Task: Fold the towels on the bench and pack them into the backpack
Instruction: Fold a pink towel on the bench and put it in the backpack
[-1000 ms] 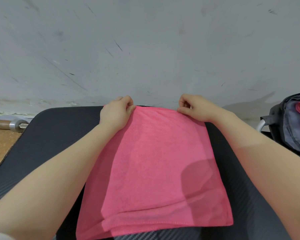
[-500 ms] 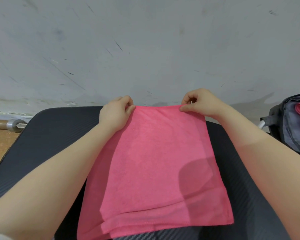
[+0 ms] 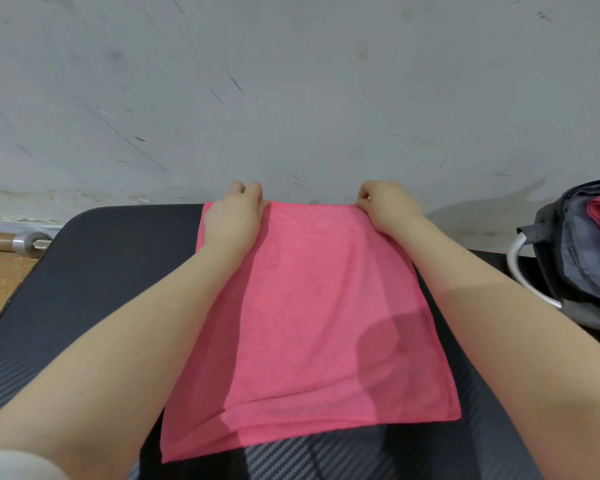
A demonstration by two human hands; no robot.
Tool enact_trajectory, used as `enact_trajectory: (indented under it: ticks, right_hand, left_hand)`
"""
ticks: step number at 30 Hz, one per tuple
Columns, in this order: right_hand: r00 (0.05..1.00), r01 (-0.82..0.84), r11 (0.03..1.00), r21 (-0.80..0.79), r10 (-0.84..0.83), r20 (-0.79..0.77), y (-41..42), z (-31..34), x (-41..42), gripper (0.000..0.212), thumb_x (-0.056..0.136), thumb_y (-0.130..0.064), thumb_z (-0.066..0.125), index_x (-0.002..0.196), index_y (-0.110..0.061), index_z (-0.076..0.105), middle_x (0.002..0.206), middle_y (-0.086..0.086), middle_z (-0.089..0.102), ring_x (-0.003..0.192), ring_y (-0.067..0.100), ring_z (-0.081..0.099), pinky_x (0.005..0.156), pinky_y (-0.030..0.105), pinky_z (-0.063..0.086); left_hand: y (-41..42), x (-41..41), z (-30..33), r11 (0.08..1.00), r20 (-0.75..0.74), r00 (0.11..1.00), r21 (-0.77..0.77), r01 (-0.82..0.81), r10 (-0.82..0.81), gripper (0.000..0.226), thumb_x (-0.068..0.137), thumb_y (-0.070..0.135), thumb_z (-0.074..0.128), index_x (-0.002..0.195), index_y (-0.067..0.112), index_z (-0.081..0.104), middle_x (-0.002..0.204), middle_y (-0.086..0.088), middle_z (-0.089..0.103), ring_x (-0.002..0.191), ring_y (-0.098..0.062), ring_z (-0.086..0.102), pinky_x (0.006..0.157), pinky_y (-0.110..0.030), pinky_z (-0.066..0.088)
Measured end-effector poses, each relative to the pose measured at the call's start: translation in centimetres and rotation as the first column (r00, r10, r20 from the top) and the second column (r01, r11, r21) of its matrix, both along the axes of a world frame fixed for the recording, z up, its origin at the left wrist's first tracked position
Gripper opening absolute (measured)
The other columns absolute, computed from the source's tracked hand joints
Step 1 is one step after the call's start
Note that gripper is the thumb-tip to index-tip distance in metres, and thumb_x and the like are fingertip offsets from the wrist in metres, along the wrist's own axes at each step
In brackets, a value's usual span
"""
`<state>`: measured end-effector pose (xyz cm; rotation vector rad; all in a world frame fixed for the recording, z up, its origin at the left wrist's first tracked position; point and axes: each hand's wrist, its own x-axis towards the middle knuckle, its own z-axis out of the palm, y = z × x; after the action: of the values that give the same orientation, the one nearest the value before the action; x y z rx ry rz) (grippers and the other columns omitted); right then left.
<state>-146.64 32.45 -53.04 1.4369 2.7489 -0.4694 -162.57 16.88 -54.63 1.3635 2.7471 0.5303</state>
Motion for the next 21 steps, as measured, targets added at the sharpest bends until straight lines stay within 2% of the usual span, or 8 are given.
enact_trajectory:
  ticks: [2,4,6,8,10,13,18,21]
  right_hand:
    - [0.993,0.005,0.986,0.169,-0.025,0.119,-1.1,0.7,0.5,0.027,0.091,-0.01,0.046,0.118,-0.008,0.051,0.125,0.016,0.051,0.114,0.034,0.049,0.089,0.038,0.04]
    - [0.993,-0.033,0.941,0.338,-0.008,0.121,-2.9,1.4,1.4,0.033,0.09,-0.006,0.046,0.123,-0.007,0.048,0.13,0.016,0.045,0.117,0.034,0.045,0.093,0.04,0.036]
    - [0.984,-0.176,0.898,0.403,0.178,0.032,-5.4,1.6,2.5,0.035,0.09,-0.007,0.045,0.124,-0.006,0.049,0.136,0.017,0.043,0.121,0.034,0.043,0.097,0.041,0.035]
    - [0.924,-0.36,0.886,0.291,0.382,-0.02,-8.3,1.3,3.6,0.044,0.094,-0.022,0.046,0.136,-0.008,0.041,0.148,0.016,0.033,0.134,0.032,0.035,0.109,0.041,0.027]
    - [0.885,-0.467,0.88,0.091,0.464,0.051,-10.2,0.6,5.3,0.062,0.096,-0.043,0.035,0.148,-0.013,0.017,0.157,0.007,0.013,0.145,0.022,0.013,0.118,0.037,0.01]
    - [0.911,-0.369,0.93,-0.006,0.362,0.198,-10.7,-0.3,9.3,0.081,0.083,-0.067,0.006,0.149,-0.021,-0.004,0.158,-0.003,-0.006,0.146,0.012,-0.006,0.117,0.036,-0.007]
    - [0.918,-0.033,0.988,0.151,-0.03,0.395,-12.4,1.0,13.5,0.069,0.096,-0.054,0.016,0.149,-0.014,-0.005,0.158,0.003,-0.011,0.146,0.018,-0.01,0.115,0.046,-0.01]
    - [0.981,-0.13,0.965,0.228,0.091,0.174,-15.8,2.6,11.7,0.064,0.098,-0.04,0.029,0.149,-0.012,0.003,0.158,0.009,-0.006,0.146,0.022,-0.004,0.12,0.042,0.001]
  left_hand:
    - [-0.2,0.5,0.6,1.0,0.066,0.998,-0.001,0.001,-0.001,0.037,0.096,0.029,0.043,0.124,0.004,0.042,0.129,-0.016,0.041,0.088,-0.039,0.058,0.065,-0.036,0.035]
    - [-1.1,1.0,1.2,0.999,0.097,0.995,0.019,0.031,-0.032,0.043,0.096,0.029,0.042,0.132,0.005,0.036,0.145,-0.016,0.026,0.096,-0.039,0.057,0.073,-0.04,0.041]
    - [-2.8,2.4,1.5,0.992,-0.043,0.993,0.046,0.116,-0.114,0.048,0.096,0.034,0.034,0.134,0.005,0.037,0.151,-0.018,0.018,0.111,-0.039,0.051,0.087,-0.044,0.041]
    - [-5.0,4.4,1.6,0.969,-0.109,0.964,0.012,0.245,-0.242,0.067,0.087,0.047,0.017,0.137,0.008,0.037,0.154,-0.015,0.017,0.131,-0.036,0.035,0.104,-0.046,0.029]
    - [-7.3,5.8,1.1,0.922,-0.041,0.927,-0.122,0.366,-0.373,0.091,0.074,0.065,-0.002,0.146,0.015,0.02,0.157,-0.006,0.006,0.144,-0.025,0.009,0.115,-0.041,0.008]
    - [-9.3,5.3,-0.1,0.871,0.03,0.914,-0.291,0.396,-0.406,0.118,0.052,0.084,-0.026,0.148,0.021,0.002,0.157,-0.001,-0.004,0.145,-0.018,-0.003,0.116,-0.036,-0.001]
    - [-10.9,6.2,1.1,0.871,-0.023,0.891,-0.223,0.438,-0.454,0.108,0.065,0.077,-0.013,0.148,0.011,0.009,0.157,-0.006,0.004,0.145,-0.02,0.001,0.115,-0.033,-0.004]
    - [-13.4,8.0,1.7,0.764,-0.015,0.777,-0.198,0.614,-0.629,0.097,0.073,0.07,-0.01,0.147,0.012,0.009,0.157,-0.005,0.004,0.145,-0.018,0.001,0.111,-0.026,-0.01]
